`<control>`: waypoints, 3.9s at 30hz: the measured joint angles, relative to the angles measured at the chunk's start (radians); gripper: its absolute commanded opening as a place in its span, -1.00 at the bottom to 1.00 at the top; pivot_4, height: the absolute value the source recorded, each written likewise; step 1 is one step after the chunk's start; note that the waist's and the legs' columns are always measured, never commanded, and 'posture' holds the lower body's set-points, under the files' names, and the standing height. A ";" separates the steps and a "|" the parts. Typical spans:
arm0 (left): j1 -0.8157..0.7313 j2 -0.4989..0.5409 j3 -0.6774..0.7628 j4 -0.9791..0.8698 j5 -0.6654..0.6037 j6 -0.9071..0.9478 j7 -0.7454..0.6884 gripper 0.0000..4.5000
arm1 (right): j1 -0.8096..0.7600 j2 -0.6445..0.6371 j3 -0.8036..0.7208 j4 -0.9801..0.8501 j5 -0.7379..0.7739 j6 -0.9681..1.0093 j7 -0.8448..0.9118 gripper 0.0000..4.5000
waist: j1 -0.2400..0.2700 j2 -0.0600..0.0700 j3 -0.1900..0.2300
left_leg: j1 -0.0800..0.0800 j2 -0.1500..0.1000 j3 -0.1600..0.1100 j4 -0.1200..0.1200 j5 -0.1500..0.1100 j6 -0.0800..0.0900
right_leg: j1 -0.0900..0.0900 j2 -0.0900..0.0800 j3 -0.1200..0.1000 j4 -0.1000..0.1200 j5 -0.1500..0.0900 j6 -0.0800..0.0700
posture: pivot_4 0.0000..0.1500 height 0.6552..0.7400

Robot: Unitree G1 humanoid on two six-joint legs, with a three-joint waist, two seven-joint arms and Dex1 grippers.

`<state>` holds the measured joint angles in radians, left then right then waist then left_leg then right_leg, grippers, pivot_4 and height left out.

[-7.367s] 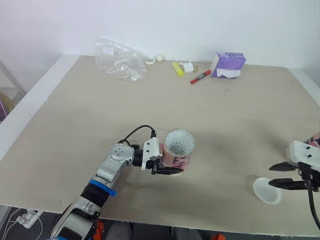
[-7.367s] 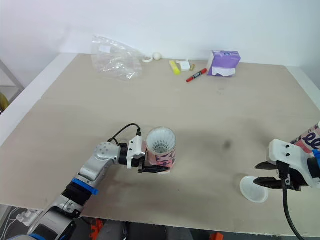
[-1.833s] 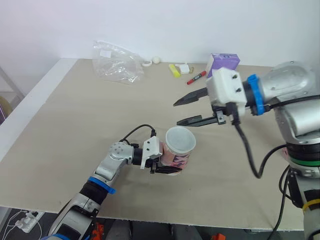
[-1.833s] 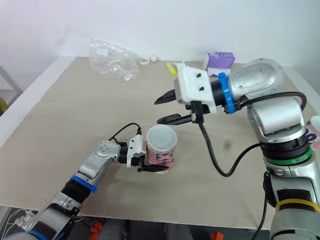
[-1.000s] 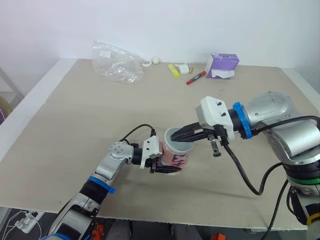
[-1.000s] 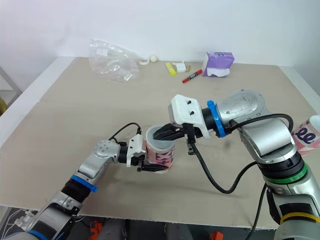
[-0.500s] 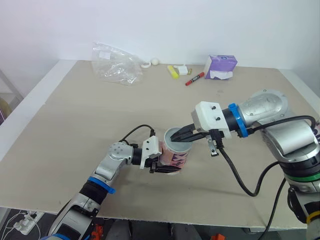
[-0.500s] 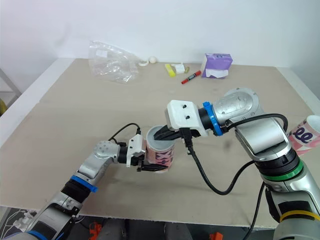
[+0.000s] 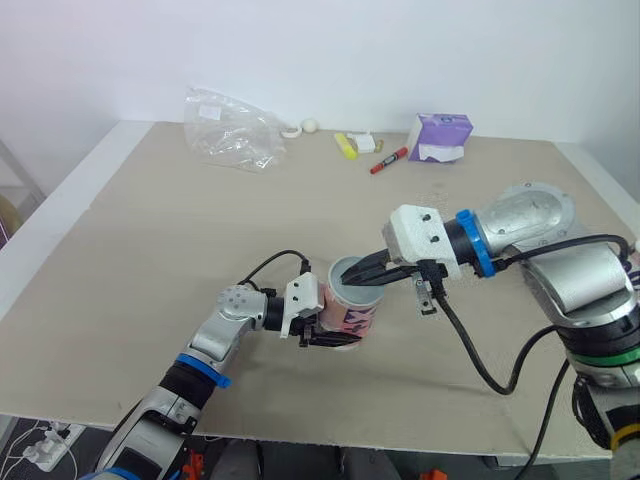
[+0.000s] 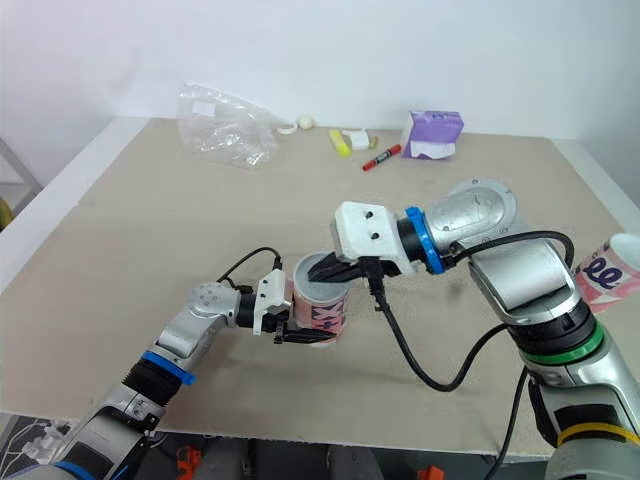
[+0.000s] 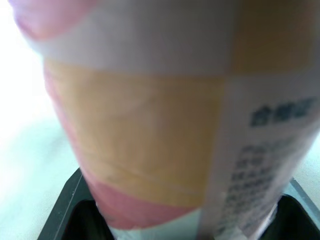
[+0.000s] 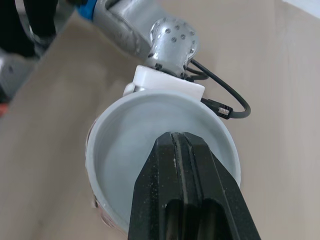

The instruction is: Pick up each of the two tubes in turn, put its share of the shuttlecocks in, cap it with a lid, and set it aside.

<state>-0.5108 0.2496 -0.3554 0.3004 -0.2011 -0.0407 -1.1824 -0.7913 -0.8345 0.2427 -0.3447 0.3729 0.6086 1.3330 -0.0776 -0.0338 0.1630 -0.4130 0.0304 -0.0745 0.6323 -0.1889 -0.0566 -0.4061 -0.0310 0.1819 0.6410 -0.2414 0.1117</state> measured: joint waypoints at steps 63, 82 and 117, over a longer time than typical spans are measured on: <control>0.258 0.280 0.177 -0.479 -0.209 0.257 -0.003 1.00 | 0.720 0.371 -0.118 0.078 -0.043 -0.461 -0.400 0.97 | 0.002 0.003 0.017 | -0.009 0.001 -0.005 -0.012 0.000 0.001 | -0.003 0.004 -0.002 -0.001 -0.005 -0.002 | 1.00 1.00; 0.284 0.292 0.177 -0.507 -0.199 0.255 0.038 1.00 | 0.628 0.427 -0.041 0.215 -0.087 -0.537 -0.389 0.54 | 0.002 0.003 0.017 | -0.009 0.002 -0.006 -0.011 0.001 0.001 | -0.003 0.005 -0.003 0.000 -0.004 -0.003 | 1.00 1.00; 0.229 0.235 0.154 -0.475 -0.193 0.235 0.024 1.00 | 0.863 0.409 -0.691 0.157 0.008 -0.393 -0.935 0.21 | 0.001 0.005 0.016 | -0.007 0.001 -0.007 -0.008 0.002 0.002 | -0.001 0.005 -0.003 0.003 -0.003 -0.004 | 1.00 1.00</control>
<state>-0.2819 0.4842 -0.2009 -0.1748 -0.3945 0.1947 -1.1581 0.0717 -0.4258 -0.4485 -0.1873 0.3812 0.2160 0.3983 -0.0764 -0.0286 0.1792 -0.4203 0.0318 -0.0814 0.6239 -0.1873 -0.0542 -0.4073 -0.0262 0.1788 0.6443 -0.2444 0.1078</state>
